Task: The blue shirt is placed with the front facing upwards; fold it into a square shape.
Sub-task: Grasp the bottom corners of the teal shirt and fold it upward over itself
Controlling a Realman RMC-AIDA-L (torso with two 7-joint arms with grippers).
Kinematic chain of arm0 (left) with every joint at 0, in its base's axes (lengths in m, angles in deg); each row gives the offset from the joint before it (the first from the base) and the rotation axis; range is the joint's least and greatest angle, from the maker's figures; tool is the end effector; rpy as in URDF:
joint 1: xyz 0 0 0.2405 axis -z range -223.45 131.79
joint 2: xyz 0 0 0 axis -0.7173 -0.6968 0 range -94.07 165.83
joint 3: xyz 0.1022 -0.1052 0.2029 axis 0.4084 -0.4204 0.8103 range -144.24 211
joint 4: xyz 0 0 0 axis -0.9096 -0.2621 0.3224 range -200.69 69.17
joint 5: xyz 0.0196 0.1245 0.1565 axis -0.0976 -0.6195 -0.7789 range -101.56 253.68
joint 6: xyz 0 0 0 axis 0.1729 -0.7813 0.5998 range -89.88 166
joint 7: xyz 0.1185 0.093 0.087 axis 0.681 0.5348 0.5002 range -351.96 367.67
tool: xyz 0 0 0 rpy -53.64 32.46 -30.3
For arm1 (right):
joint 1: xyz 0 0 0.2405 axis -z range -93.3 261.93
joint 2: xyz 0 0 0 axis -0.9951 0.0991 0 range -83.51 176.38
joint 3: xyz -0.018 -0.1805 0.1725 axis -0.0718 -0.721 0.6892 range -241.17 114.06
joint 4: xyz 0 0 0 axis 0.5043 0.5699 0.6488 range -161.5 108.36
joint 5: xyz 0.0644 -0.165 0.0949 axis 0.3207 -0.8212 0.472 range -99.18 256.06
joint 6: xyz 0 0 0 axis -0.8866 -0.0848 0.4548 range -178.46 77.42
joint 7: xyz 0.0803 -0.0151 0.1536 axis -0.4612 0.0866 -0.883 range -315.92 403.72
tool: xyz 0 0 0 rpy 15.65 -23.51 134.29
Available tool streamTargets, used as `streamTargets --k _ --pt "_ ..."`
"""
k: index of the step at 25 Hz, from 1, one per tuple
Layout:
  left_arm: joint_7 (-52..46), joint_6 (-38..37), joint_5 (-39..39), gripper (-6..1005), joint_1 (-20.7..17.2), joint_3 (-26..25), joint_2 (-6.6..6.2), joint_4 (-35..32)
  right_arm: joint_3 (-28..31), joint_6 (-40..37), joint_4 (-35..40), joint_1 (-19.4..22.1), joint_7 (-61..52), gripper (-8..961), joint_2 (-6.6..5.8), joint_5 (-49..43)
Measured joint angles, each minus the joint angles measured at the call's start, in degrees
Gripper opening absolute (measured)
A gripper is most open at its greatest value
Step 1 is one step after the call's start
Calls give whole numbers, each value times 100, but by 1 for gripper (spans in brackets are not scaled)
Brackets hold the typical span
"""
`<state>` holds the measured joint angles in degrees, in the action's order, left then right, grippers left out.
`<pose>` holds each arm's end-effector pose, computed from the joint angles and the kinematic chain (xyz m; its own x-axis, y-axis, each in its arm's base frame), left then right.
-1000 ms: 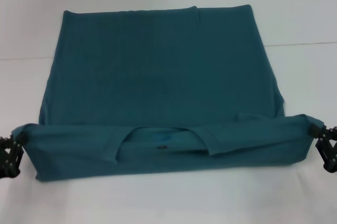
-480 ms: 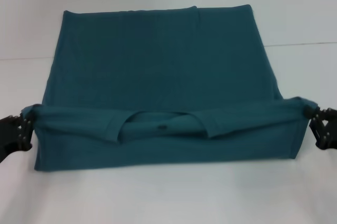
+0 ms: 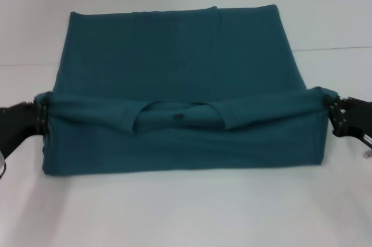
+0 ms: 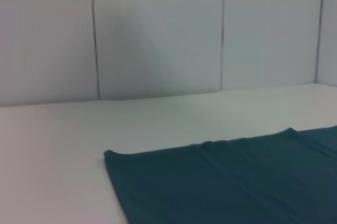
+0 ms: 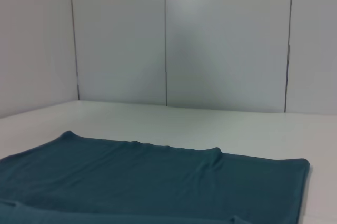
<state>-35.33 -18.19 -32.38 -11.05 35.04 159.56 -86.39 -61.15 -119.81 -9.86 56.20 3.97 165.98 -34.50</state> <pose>-0.3196 0.3911 -0.0135 0.7435 0.2245 0.6299 0.6657 -0.3380 -0.6653 0.3378 0.3496 0.0024 0.7429 -0.1570 -0.6507 -0.6495 -0.4043 -0.6440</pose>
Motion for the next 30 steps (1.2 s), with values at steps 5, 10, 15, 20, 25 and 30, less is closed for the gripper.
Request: streamTargets --k 5,10,15,20,25,30 --pt "121 382 249 31 261 9 -16 76 -51 513 -125 -306 27 149 7 137" --pt "173 647 354 32 445 13 -27 81 -51 789 -132 -528 30 151 7 243" --pt "268 772 431 31 610 11 -29 88 -64 1043 -116 -700 37 153 1 408" --pt "470 1015 626 32 791 24 -25 151 -68 1435 -86 -902 64 154 -11 429" --pt "848 1213 882 32 949 36 -14 268 -72 1787 -76 -1098 117 156 -19 432" --pt "929 1541 985 32 1121 42 -31 311 -74 2085 -84 -1259 189 158 -22 495"
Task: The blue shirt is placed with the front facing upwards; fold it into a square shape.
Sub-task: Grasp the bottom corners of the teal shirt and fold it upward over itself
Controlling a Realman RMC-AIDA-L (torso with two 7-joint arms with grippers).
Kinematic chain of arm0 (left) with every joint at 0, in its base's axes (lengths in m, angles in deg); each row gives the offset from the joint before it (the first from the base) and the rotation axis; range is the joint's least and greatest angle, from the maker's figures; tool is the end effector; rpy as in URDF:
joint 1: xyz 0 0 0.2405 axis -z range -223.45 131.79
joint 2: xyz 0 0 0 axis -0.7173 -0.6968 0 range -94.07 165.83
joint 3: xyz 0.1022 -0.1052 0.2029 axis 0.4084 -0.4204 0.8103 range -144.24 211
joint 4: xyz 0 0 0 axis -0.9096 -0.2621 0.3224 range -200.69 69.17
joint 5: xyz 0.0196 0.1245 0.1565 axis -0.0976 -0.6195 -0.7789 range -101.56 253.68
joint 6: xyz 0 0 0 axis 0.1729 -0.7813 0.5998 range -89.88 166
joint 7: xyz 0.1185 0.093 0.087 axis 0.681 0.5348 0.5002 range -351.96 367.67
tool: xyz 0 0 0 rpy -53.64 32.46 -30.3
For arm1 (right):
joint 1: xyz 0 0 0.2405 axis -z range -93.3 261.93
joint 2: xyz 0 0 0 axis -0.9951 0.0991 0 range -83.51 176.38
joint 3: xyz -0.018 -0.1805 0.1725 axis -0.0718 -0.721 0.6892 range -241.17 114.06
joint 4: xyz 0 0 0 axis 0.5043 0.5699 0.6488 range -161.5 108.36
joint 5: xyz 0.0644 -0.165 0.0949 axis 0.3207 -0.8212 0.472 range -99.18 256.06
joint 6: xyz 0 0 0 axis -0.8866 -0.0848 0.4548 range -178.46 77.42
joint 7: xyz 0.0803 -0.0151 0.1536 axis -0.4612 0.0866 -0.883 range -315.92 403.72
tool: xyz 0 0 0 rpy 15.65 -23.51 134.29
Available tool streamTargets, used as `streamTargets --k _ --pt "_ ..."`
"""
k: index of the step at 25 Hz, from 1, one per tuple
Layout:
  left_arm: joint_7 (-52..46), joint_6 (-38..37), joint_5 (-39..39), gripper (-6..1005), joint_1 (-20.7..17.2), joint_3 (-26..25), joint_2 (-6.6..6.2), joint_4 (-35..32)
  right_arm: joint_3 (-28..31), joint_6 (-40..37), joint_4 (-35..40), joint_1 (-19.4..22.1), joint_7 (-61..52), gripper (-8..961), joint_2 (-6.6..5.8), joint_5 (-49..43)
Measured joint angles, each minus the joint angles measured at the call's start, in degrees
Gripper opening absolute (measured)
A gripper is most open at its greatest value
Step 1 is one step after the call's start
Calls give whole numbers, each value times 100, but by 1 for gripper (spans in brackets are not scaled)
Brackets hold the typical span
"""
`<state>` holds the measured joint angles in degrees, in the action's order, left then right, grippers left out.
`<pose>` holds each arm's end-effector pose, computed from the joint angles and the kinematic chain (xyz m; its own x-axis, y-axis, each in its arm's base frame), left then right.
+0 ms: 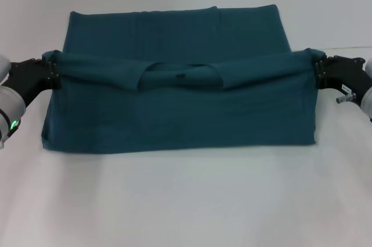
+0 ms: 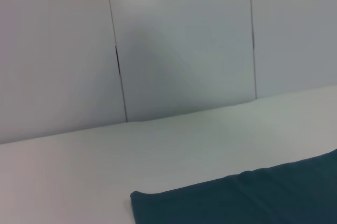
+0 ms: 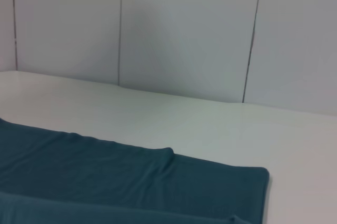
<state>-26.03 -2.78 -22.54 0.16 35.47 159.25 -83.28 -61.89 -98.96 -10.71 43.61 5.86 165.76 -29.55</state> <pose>-0.2796 0.4557 -0.0080 0.7994 0.2001 0.5665 0.6008 -0.2507 -0.7591 0.3130 0.4308 0.0083 0.7954 -0.2123 -0.5676 -0.6060 -0.2922 -0.7398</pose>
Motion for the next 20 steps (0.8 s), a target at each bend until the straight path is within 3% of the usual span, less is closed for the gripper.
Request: streamTargets --k 20 --pt "524 277 449 32 354 -28 -76 179 -8 491 -1 -357 236 165 -61 283"
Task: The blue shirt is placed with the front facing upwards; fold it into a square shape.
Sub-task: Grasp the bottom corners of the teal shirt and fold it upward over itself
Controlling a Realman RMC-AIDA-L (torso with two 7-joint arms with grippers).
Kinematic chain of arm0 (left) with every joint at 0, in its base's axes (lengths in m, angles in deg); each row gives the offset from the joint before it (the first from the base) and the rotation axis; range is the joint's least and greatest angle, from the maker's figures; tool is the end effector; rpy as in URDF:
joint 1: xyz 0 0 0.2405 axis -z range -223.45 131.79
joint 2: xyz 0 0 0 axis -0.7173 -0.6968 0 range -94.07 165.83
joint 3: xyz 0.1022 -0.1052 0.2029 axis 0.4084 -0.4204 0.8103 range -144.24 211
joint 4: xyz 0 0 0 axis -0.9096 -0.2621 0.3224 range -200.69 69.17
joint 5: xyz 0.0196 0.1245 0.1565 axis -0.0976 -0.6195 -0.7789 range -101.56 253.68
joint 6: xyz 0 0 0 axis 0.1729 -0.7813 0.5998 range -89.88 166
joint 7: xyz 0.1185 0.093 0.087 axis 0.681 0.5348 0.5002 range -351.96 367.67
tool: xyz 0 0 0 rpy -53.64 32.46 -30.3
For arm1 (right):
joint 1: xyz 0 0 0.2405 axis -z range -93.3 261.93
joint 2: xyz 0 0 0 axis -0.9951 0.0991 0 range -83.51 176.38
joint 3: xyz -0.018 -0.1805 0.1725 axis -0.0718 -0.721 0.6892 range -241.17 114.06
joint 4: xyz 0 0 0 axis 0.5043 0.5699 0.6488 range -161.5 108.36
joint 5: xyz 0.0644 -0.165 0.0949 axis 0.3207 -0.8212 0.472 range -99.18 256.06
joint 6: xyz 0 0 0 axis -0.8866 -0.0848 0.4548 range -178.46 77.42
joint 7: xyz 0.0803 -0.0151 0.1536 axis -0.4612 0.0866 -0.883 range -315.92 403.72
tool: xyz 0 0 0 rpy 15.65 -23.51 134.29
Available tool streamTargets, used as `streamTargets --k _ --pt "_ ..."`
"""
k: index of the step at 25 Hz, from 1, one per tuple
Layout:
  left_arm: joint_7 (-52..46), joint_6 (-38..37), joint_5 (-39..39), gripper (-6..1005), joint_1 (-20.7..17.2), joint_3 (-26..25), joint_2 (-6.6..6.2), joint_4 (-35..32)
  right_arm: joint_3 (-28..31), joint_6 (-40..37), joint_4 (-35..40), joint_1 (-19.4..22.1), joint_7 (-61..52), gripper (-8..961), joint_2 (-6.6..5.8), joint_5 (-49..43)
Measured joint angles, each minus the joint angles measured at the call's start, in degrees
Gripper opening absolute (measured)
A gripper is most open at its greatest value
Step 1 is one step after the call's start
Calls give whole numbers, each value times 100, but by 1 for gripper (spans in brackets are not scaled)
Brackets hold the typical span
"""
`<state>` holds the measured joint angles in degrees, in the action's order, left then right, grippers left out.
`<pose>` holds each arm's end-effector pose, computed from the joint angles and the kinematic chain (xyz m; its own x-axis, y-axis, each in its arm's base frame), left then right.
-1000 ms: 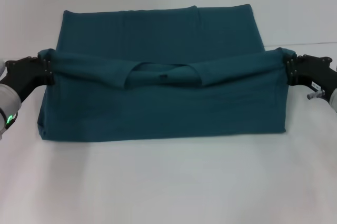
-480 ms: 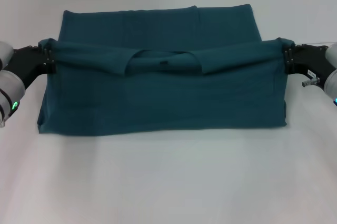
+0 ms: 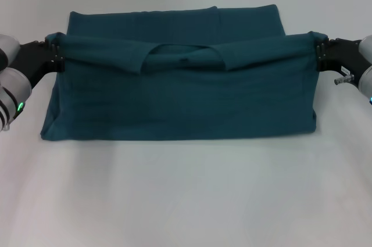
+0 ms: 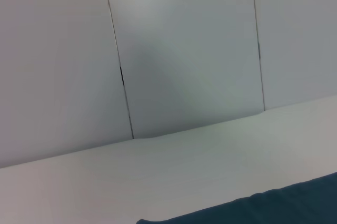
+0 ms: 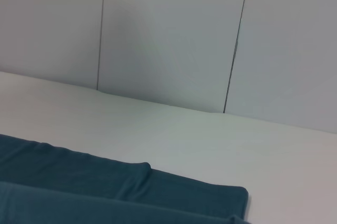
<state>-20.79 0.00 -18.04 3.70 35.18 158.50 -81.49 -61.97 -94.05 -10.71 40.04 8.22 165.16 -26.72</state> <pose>-0.2607 0.4744 -0.0029 0.8197 0.1664 0.5481 0.5728 -0.2343 -0.7855 0.3020 0.4537 0.0196 0.8169 -0.2006 -0.5407 -0.5764 -0.2512 -0.7776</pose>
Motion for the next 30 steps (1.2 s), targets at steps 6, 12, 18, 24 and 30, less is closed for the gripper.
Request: streamTargets --k 6,12,18,24,30 --pt "0 2 6 32 11 -5 -2 0 -70 95 -1 -67 1 167 -7 0" --pt "0 2 6 32 12 -5 -2 0 -88 149 -35 -96 113 170 -6 4" --pt "13 1 7 33 14 -5 6 0 -89 167 -39 -121 141 172 18 6" --pt "284 1 242 33 21 -9 72 6 -90 360 -39 -170 141 174 47 173" --pt "340 39 508 34 21 -14 105 9 -97 382 -39 -178 114 176 49 320"
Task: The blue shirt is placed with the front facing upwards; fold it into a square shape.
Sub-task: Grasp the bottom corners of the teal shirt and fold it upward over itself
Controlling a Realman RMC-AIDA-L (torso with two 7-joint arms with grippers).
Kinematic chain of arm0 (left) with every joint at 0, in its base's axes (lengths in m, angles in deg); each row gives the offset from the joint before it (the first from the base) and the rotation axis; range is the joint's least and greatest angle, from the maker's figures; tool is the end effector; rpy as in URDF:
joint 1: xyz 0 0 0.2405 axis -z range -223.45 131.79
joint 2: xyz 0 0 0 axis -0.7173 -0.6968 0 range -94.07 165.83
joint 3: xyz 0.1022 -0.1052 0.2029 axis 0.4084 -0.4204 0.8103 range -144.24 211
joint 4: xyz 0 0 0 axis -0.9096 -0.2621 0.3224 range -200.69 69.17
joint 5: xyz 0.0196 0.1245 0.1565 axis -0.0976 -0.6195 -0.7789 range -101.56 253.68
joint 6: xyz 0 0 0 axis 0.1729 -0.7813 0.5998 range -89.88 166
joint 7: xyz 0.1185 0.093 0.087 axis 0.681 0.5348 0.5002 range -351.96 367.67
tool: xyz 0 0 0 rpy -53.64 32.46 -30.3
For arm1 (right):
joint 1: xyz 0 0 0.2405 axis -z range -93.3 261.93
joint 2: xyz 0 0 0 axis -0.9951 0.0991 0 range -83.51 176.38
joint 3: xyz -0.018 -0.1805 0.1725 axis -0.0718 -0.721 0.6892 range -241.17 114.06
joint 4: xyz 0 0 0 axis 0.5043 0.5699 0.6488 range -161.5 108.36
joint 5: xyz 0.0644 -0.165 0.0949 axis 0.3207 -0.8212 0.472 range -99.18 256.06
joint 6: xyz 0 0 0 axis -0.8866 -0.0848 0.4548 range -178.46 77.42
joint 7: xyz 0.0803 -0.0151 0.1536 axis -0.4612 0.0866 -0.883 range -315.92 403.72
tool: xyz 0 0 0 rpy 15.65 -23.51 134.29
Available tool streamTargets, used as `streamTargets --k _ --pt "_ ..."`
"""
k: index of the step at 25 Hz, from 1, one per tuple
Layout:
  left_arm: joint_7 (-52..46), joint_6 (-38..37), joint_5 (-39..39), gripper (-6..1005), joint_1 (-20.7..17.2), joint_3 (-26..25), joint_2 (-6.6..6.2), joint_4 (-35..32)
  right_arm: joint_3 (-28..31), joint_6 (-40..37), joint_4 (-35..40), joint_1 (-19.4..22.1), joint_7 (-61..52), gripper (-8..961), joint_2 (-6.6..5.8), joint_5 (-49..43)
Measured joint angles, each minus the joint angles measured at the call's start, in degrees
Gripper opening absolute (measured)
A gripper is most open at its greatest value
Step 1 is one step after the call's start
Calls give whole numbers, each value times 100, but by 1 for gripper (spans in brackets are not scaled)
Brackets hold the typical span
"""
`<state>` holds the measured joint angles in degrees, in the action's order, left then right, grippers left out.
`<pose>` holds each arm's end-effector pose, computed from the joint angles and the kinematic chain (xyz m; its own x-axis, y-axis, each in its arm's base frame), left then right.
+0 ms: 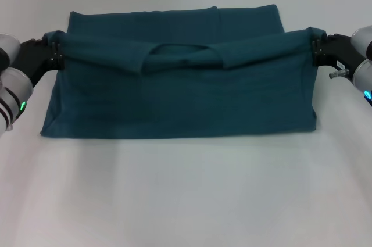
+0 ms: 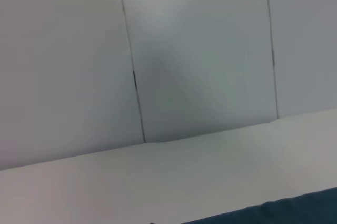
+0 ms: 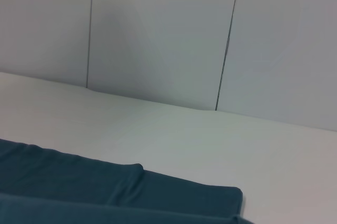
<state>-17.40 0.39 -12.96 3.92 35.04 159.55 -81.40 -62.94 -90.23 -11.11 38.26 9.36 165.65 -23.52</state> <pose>-0.2587 0.4743 -0.0041 0.8058 0.1566 0.5711 0.5921 -0.1952 -0.7819 0.2961 0.4629 0.0174 0.8110 -0.2168 -0.5433 -0.5829 -0.2210 -0.7819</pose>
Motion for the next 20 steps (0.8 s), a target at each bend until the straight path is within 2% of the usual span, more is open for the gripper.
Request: streamTargets --k 5,15,20 --pt "2 23 167 34 -10 4 -1 0 -84 16 0 0 3 178 -5 2" --pt "3 7 387 340 -15 10 5 18 -263 263 1 -106 -28 193 -13 2" --pt "3 -15 413 496 -38 9 8 60 -363 289 0 -121 -30 330 -13 0"
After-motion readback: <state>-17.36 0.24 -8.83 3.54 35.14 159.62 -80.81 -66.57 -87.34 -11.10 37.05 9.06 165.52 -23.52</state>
